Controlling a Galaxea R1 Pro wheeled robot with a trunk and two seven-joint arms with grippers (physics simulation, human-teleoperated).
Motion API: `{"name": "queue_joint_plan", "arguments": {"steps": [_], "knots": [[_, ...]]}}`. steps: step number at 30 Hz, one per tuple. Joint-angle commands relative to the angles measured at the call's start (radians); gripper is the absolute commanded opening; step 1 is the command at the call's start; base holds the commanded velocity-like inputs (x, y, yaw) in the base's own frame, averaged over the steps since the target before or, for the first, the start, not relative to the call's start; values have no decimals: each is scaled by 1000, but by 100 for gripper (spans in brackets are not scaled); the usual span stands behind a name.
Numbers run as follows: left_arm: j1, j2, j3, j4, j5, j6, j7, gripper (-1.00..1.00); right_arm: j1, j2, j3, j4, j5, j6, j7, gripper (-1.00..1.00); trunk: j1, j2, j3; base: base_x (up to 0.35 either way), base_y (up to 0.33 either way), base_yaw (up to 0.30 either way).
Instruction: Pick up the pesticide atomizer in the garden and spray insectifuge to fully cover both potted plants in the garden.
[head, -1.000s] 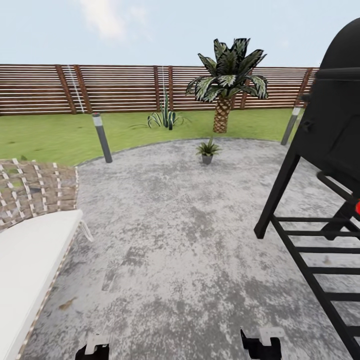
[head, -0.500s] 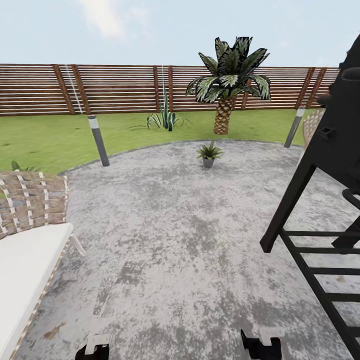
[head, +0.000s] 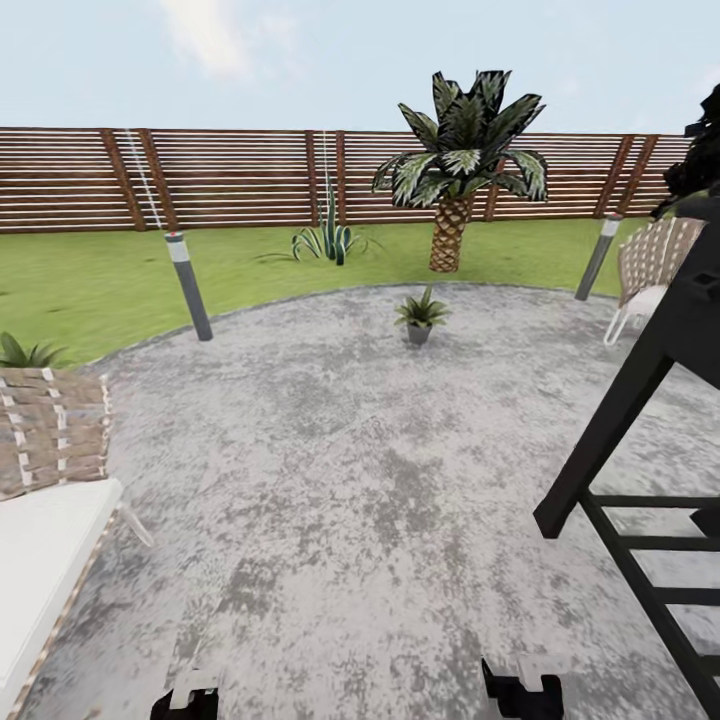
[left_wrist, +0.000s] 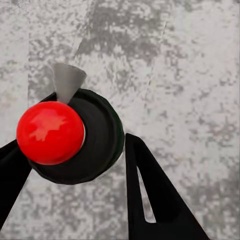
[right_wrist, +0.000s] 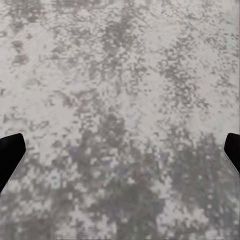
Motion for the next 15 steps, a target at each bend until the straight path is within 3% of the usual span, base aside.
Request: {"name": "queue_joint_plan", "arguments": {"steps": [1, 15], "knots": [[-1, 0, -1, 1, 7, -3, -1, -100, -1, 0, 0, 1, 0, -3, 1, 100, 0, 0, -1, 326, 0, 0], [-1, 0, -1, 1, 5, -3, -1, -100, -1, 0, 0, 1, 0, -2, 1, 100, 0, 0, -1, 326, 0, 0]]}}
